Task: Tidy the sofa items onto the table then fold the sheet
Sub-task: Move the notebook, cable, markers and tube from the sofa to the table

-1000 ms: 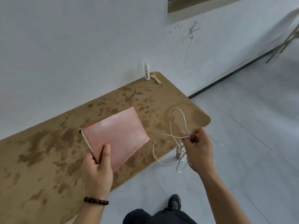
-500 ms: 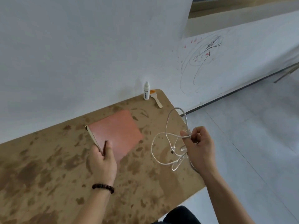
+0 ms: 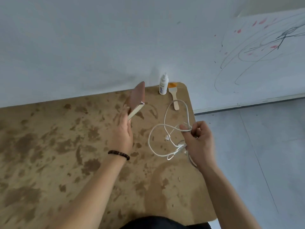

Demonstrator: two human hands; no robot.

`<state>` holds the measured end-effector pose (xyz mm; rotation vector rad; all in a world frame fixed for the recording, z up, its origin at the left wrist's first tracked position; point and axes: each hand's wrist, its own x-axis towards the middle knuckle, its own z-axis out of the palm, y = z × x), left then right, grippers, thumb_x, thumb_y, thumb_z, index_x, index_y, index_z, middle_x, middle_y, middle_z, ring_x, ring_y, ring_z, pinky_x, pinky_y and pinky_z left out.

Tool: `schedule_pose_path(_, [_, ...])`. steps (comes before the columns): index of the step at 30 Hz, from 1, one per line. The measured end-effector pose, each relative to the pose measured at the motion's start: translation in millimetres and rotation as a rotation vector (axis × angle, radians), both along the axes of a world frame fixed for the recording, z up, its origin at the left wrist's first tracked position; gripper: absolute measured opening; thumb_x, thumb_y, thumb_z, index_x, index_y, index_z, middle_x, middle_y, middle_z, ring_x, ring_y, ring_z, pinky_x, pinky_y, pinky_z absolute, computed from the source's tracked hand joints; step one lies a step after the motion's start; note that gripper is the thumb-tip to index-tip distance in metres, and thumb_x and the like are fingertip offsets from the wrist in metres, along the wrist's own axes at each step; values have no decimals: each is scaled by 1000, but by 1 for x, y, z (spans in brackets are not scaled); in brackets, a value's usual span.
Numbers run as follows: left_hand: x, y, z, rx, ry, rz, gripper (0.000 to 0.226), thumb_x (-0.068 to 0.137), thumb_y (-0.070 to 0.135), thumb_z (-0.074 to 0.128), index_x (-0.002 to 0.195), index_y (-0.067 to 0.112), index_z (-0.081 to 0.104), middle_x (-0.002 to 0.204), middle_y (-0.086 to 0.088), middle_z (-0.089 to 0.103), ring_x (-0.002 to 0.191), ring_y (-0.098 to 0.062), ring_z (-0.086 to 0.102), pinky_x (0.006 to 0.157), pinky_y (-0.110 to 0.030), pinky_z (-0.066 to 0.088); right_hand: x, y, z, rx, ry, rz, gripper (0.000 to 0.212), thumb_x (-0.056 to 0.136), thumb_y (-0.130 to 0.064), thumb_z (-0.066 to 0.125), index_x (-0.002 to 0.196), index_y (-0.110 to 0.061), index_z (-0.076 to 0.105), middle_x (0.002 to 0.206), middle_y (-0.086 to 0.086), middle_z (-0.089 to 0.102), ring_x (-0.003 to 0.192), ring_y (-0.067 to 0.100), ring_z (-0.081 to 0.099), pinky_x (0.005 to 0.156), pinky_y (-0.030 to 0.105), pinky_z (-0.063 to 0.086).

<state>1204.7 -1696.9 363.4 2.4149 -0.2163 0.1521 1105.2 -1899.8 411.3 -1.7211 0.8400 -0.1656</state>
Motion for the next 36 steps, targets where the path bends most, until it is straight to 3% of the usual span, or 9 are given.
schedule_pose_path(1, [2,-8,-13,66,5,-49,34,99,4,47,132,5,53,125,-17,61,100,-30,64,84,-33,55,4,-8,-2,3,7,24,38,84,-46,72,65,-32,41,54,-10,44,49,18,46,51,32,41])
schedule_pose_path(3, [3,-25,-40,342,-42,-136,52,91,-5,57,139,14,49,147,-16,43,133,-36,42,111,-49,34,10,-23,-4,1,17,54,38,82,-47,71,65,-33,41,54,-10,44,49,18,45,52,33,41])
schedule_pose_path(7, [-8,-49,-84,631,208,-321,79,90,0,58,152,34,22,160,-11,17,147,-32,13,118,-54,10,21,-50,-3,5,18,68,38,84,-44,71,63,-36,41,51,-12,43,46,14,42,49,29,39])
schedule_pose_path(11, [-11,-43,-110,703,371,-394,56,103,33,34,153,37,8,163,-6,-5,149,-28,-4,118,-55,12,44,-58,2,-15,3,111,36,84,-38,71,69,-30,39,50,-13,44,42,10,44,48,27,39])
schedule_pose_path(14, [-12,-39,-103,604,375,-277,61,97,35,50,152,28,24,161,-15,0,148,-35,3,116,-53,21,74,-48,-5,-37,13,172,33,82,-39,71,70,-31,41,55,-11,45,54,24,51,52,30,42])
schedule_pose_path(17, [-20,-24,-100,520,495,-40,71,93,43,55,153,21,21,160,-18,5,145,-41,11,112,-55,27,110,-30,-28,-109,48,315,25,84,-30,67,74,-29,44,59,-12,48,52,3,47,46,11,35])
schedule_pose_path(25, [-24,7,-117,560,494,-92,71,96,54,40,154,31,5,162,-9,6,149,-28,5,117,-43,23,156,18,-106,-370,355,791,25,85,-1,54,107,-14,52,120,12,46,107,30,52,82,33,39])
schedule_pose_path(32, [-17,13,-104,568,542,-152,69,97,48,45,154,31,10,161,-8,11,148,-28,10,114,-41,29,159,38,-48,-544,650,1078,72,84,-12,57,149,-15,27,145,18,26,133,39,33,103,44,40])
schedule_pose_path(36, [1,40,-62,211,650,-121,56,98,41,46,149,21,34,148,-6,44,131,-25,45,104,-39,41,148,32,18,-629,415,939,60,89,-17,52,146,-17,33,147,12,35,129,32,43,96,38,43])
